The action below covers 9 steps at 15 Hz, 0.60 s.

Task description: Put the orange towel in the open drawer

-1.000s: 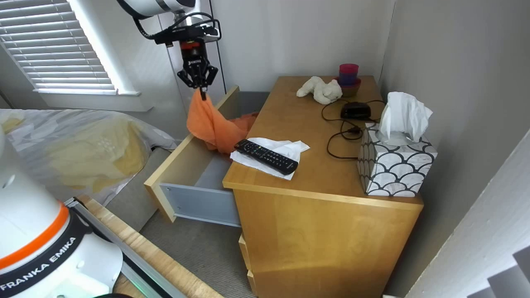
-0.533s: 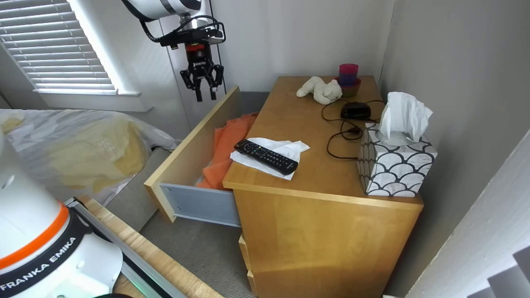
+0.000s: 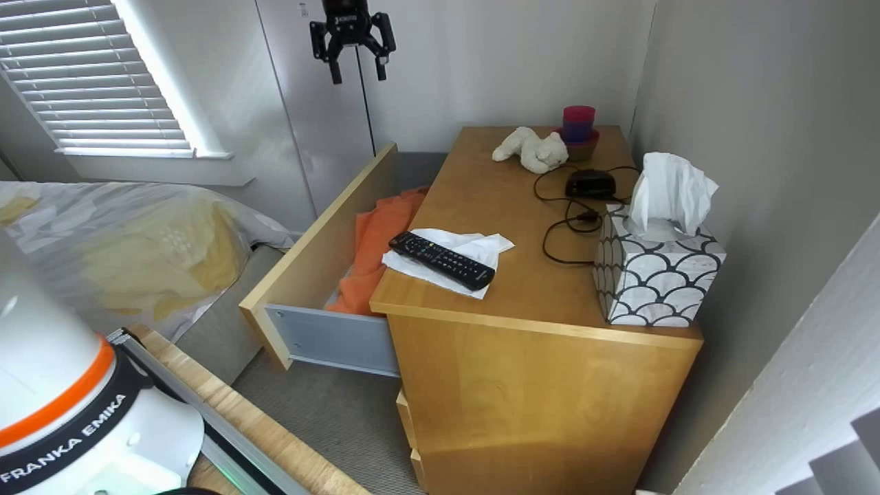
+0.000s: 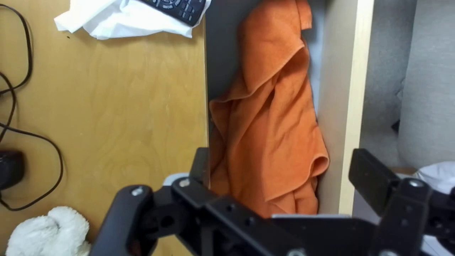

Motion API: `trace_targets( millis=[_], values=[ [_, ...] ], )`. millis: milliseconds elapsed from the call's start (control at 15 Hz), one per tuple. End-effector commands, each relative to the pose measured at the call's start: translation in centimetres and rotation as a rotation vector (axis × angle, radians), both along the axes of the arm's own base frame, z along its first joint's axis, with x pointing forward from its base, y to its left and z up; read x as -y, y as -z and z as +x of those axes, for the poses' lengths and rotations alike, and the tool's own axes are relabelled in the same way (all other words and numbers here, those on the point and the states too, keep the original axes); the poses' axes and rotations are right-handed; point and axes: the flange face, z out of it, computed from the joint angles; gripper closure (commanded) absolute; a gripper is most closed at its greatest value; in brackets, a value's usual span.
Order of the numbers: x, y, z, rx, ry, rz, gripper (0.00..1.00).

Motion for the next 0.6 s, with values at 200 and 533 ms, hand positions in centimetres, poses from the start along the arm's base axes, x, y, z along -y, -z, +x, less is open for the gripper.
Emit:
trace_targets(
  millis=[200, 533],
  values=[
    [4.2, -9.9, -2.3, 0.153, 0.087, 0.103, 0.00],
    [4.7, -11.5, -2.0, 0.185, 0.101, 0.084, 0.00]
  ],
)
